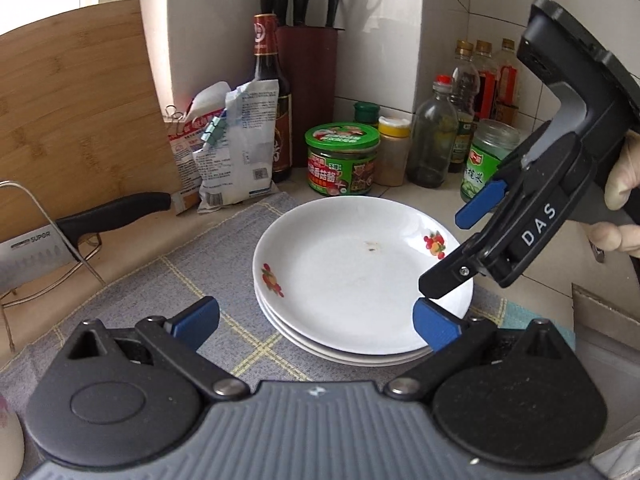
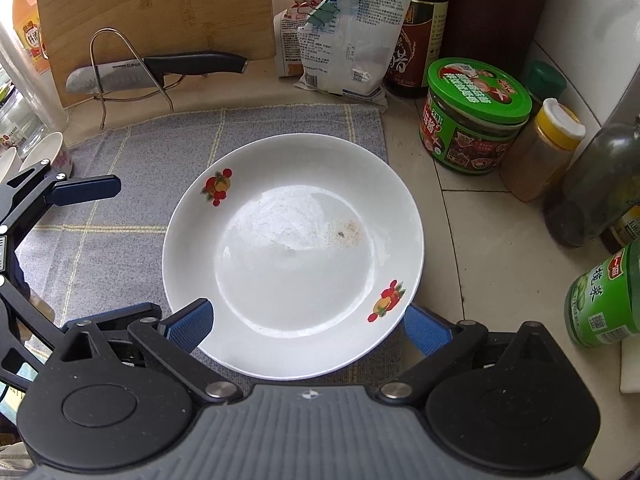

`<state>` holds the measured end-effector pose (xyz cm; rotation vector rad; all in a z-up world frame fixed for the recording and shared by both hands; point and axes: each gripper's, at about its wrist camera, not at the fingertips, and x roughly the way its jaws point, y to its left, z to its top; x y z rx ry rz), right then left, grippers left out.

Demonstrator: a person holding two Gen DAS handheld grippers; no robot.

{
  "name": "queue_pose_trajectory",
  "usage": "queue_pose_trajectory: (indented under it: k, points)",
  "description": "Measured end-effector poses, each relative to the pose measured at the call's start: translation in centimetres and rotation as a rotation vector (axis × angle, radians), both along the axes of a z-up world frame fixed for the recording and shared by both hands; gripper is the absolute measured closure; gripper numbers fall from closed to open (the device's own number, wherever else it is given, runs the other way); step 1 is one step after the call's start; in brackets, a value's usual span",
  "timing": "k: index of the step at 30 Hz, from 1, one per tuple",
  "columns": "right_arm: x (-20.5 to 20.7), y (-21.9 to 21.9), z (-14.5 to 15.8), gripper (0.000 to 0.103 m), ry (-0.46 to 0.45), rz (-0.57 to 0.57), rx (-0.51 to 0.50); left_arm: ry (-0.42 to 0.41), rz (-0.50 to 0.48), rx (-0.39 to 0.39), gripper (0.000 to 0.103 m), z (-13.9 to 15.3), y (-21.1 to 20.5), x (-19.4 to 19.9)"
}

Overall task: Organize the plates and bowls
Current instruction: 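Open the right tool and withdraw it from the plate stack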

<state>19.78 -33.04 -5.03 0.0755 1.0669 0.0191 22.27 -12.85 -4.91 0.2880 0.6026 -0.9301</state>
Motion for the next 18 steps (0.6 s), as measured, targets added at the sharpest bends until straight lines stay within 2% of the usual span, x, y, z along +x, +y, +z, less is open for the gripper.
queue_pose_trajectory:
  k: [7, 10, 18]
  points:
    - [-0.3, 1.2, 1.2, 0.0, -0.094, 0.012, -0.021, -0.029, 0.141, -0.043, 0.001, 1.2, 2.8, -1.0]
    - [-0.3, 2.4, 1.7, 0.0, -0.146, 0.055, -0.057, -0.047, 0.214, -0.046, 0.001, 1.7, 4.1, -1.5]
    - [0.7, 6.1, 1.5, 0.0, -0.229, 0.202, -0.026, -0.064, 0.441, -0.032, 0.001, 2.9, 8.5, -3.6]
